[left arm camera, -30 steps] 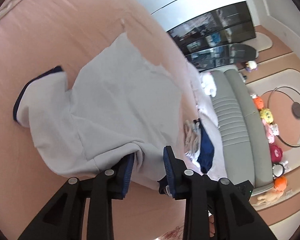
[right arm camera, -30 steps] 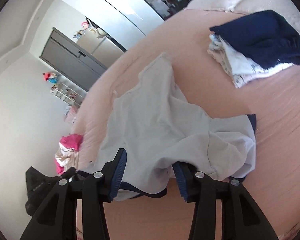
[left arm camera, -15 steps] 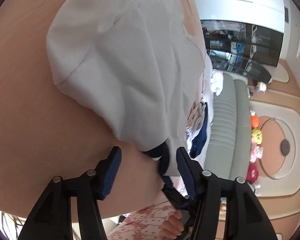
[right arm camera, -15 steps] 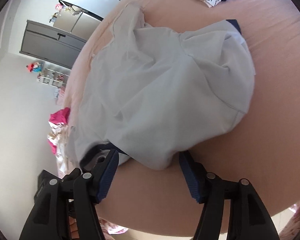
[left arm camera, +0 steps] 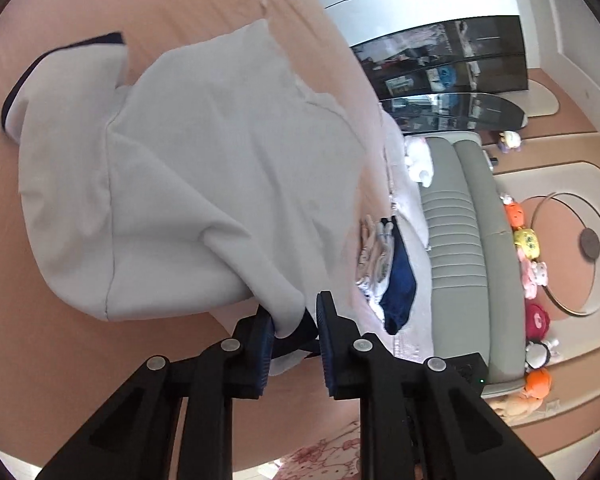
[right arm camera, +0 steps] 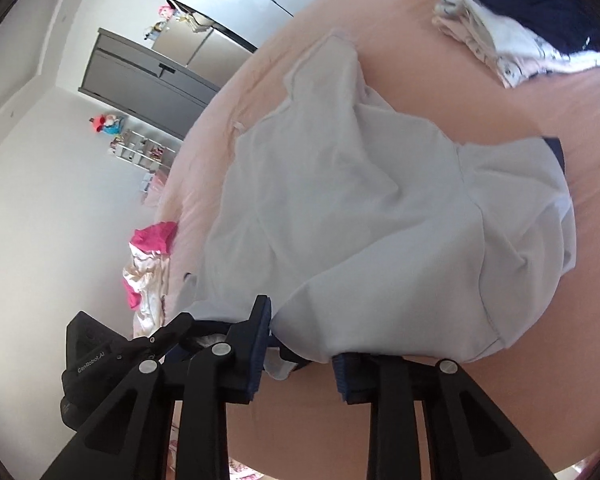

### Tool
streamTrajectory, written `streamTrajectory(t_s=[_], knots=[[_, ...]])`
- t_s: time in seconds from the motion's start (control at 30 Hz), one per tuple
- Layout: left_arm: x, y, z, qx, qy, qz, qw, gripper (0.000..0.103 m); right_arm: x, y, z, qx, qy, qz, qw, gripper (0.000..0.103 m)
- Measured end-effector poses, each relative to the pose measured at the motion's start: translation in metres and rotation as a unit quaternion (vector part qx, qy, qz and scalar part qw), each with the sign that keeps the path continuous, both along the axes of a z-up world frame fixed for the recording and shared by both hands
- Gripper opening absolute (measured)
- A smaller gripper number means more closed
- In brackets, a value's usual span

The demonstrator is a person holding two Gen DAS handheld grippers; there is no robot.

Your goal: Fold clothes

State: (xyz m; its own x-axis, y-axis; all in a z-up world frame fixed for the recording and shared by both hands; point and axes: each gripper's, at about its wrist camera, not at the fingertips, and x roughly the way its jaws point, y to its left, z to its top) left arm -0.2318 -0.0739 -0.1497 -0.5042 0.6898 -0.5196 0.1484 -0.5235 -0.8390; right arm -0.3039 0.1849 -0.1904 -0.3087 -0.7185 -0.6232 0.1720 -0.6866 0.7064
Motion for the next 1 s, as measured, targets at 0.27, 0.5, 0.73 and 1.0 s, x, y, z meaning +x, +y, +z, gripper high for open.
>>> streamTrajectory(t_s=[0.27, 0.5, 0.73, 1.0], knots=[[-0.047, -0.001, 0.003, -0.116, -0.029, -0.011, 0.9928, 0.017, -0.040, 0.013, 0.000, 0.022, -0.031, -0.071, 0.997, 0.027], [-0.027, 0.018, -0.006, -0.237, -0.017, -0.062, 0.9694, 0.021, -0.010, 0.004, 0.000, 0.142, 0.002, 0.008, 0.990, 0.039], [-0.012, 0.030, -0.023, -0.298, -0.017, -0.081, 0.9511, 0.016, 0.006, -0.016, -0.045, 0.150, -0.087, 0.047, 0.984, 0.043], [0.005, 0.005, 0.014, -0.262, 0.037, -0.020, 0.9641, 0.013, -0.015, -0.006, -0.027, 0.145, -0.035, -0.017, 0.989, 0.043]])
